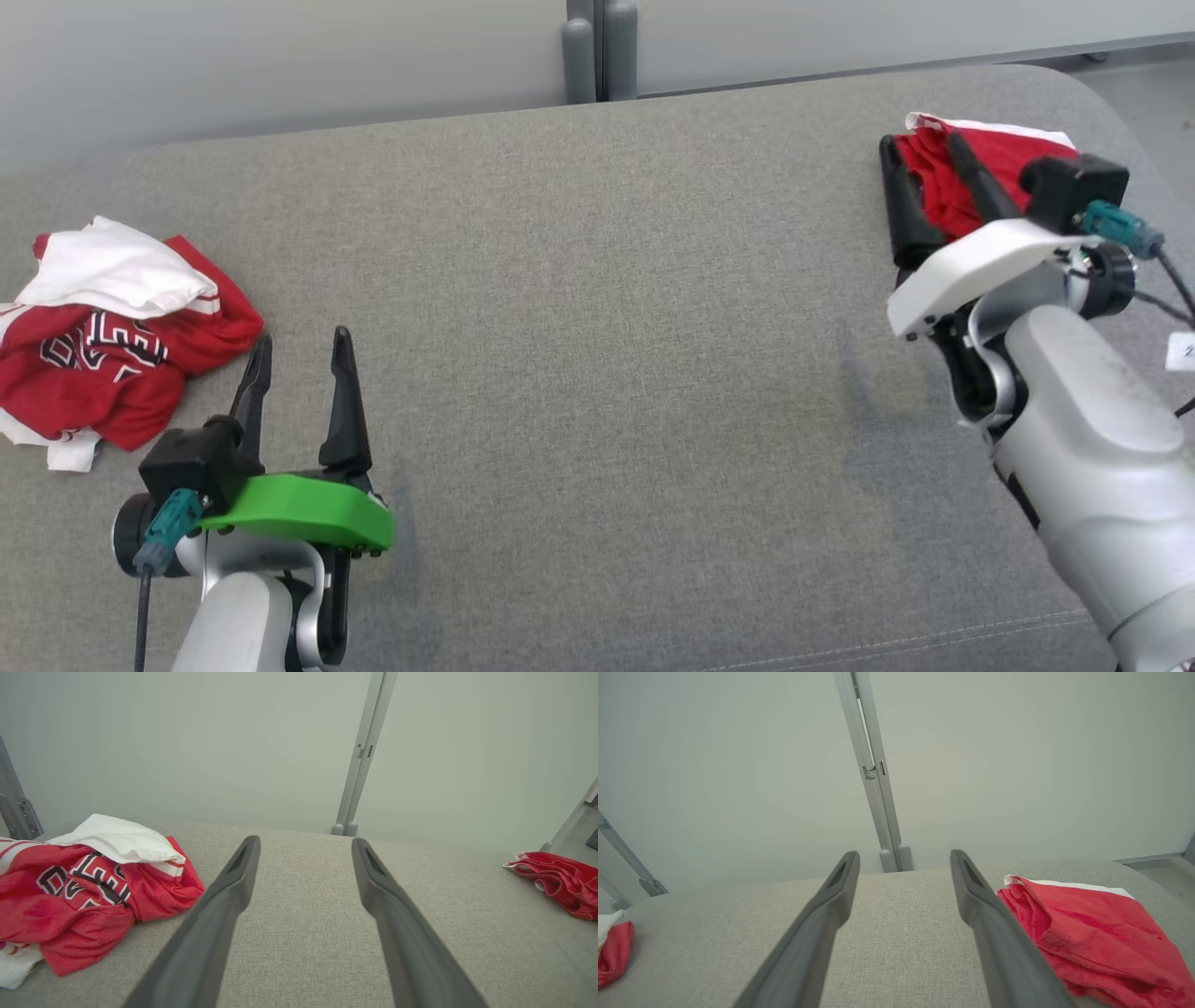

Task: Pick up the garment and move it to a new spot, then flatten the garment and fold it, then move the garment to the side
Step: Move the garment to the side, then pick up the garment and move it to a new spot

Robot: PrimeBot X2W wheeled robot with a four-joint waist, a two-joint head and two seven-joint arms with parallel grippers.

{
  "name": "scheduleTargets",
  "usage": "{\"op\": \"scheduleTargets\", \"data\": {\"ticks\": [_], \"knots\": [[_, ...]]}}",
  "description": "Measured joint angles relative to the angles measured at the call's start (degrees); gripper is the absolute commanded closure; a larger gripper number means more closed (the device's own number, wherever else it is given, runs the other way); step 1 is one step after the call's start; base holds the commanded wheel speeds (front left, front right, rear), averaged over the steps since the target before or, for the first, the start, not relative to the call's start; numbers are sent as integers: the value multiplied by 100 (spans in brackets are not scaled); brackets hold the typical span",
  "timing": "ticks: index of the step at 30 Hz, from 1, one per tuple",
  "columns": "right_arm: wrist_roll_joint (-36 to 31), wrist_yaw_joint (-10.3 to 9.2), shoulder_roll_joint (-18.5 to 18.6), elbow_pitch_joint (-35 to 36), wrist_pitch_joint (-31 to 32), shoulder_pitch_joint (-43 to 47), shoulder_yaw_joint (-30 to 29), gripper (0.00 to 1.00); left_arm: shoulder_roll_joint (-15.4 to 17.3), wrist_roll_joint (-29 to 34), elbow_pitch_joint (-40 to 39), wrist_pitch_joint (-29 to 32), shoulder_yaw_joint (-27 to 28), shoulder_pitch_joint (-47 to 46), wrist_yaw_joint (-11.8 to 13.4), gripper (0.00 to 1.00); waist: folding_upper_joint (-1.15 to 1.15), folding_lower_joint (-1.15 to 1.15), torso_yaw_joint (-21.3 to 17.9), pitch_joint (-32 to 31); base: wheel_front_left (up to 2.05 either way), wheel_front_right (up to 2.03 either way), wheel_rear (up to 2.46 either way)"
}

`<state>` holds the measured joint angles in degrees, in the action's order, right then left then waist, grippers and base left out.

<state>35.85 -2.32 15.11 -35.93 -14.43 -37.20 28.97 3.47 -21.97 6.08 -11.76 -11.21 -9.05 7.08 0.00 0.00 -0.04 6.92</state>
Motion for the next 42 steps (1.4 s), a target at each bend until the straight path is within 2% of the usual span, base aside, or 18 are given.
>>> {"op": "scheduleTargets", "data": {"ticks": [4,7,15,33,42], "knots": [[-92,-180,-233,358,0,505,-57,0,-14,-65,124,-38,37,208,0,0,0,0,-50,-166,0,0,0],[-105,-243,-355,536,0,920,-118,0,-24,-115,187,-40,99,350,0,0,0,0,-89,-277,0,0,0],[-406,-388,-403,979,0,1599,-224,0,-32,-154,264,-89,188,647,0,0,0,0,-221,-484,0,0,0],[-776,-477,-355,1660,0,2491,-465,0,-38,-93,246,-99,182,754,0,0,0,0,-260,-573,0,0,0],[-875,-483,-325,1916,0,2693,-677,0,-49,-85,241,-143,113,754,0,0,0,0,-131,-564,0,0,0]]}}
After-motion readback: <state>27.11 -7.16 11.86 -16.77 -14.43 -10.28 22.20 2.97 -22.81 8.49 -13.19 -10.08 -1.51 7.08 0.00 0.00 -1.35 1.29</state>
